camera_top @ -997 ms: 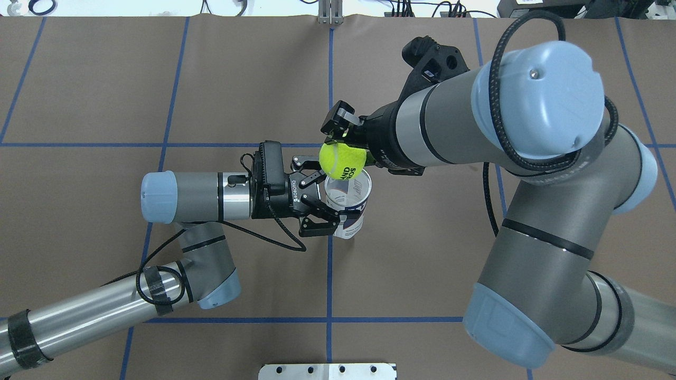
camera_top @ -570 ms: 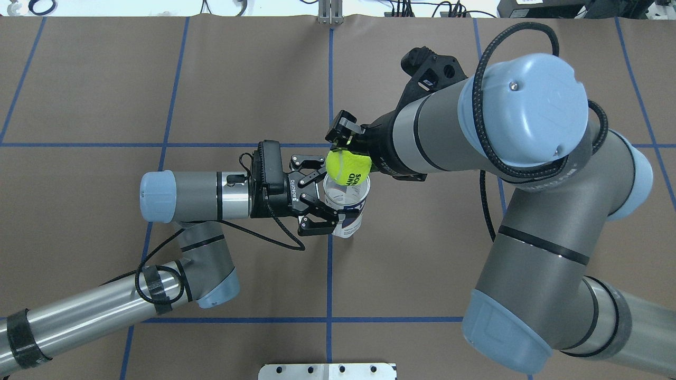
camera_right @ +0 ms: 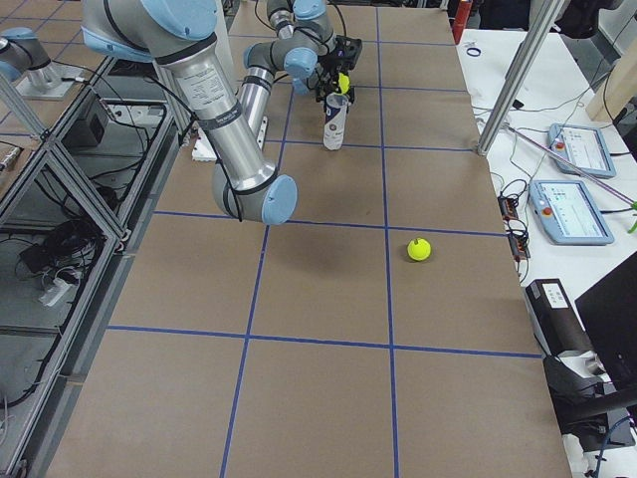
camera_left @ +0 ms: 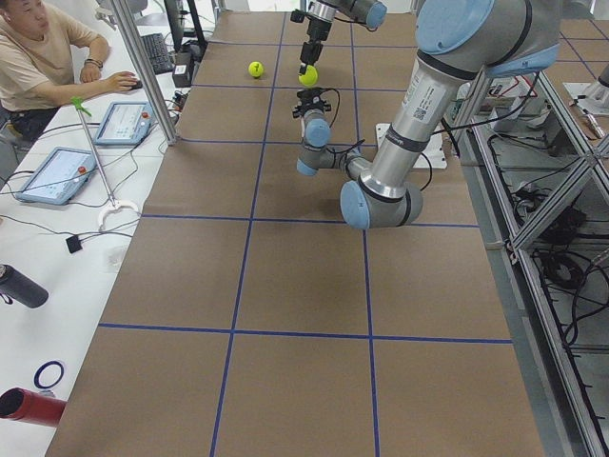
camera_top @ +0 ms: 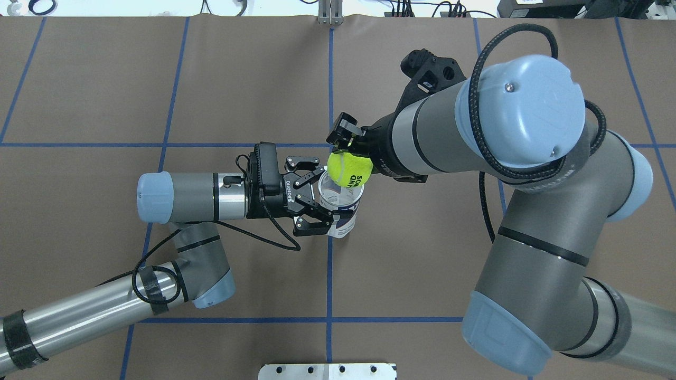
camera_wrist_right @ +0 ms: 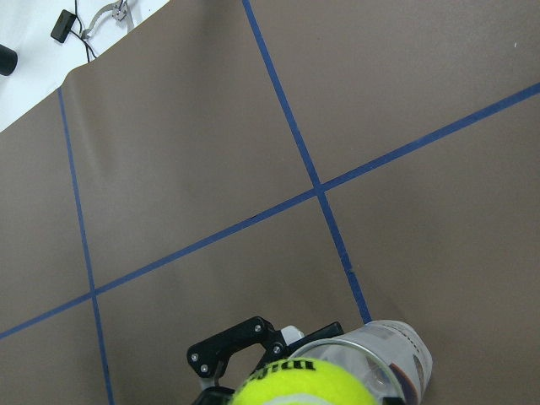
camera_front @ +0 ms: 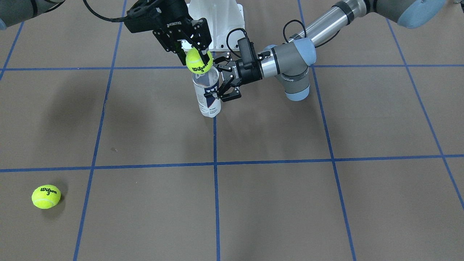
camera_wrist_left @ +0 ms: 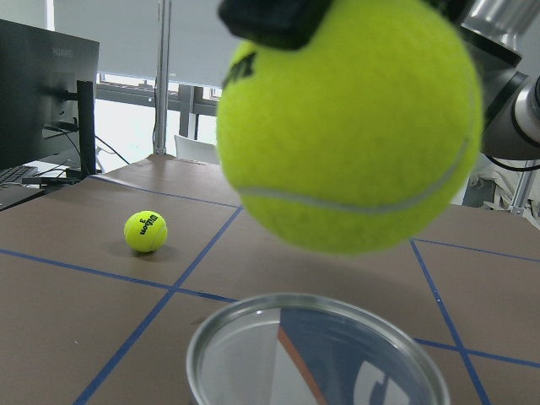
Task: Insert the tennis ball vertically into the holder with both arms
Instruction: 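Carry the ball over the holder's opening with the right gripper and lower it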
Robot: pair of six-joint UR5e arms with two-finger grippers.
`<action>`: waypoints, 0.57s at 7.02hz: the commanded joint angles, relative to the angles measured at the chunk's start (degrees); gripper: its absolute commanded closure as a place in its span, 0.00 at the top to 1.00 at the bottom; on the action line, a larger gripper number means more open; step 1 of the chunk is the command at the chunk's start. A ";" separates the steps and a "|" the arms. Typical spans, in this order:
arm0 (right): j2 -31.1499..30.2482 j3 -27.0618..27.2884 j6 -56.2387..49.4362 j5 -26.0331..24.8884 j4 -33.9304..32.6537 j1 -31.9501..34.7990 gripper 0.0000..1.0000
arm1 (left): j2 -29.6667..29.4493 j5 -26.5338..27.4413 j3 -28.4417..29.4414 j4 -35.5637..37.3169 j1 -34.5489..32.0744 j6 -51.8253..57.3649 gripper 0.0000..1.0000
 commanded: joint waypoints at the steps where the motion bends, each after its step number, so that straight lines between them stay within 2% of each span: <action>1: 0.04 -0.03 -0.09 -0.07 -0.03 -0.06 0.00 | 0.07 0.00 0.37 -0.01 0.00 0.09 0.83; 2: -0.04 -0.12 0.00 -0.07 -0.03 -0.24 0.00 | 0.07 0.00 0.37 -0.01 0.00 0.09 0.83; 3: -0.04 -0.21 -0.09 -0.07 -0.03 -0.33 0.07 | 0.07 0.00 0.37 -0.01 0.00 0.09 0.83; 4: -0.04 -0.47 -0.26 -0.07 -0.03 -0.41 0.24 | 0.07 0.00 0.37 -0.10 0.00 0.09 0.83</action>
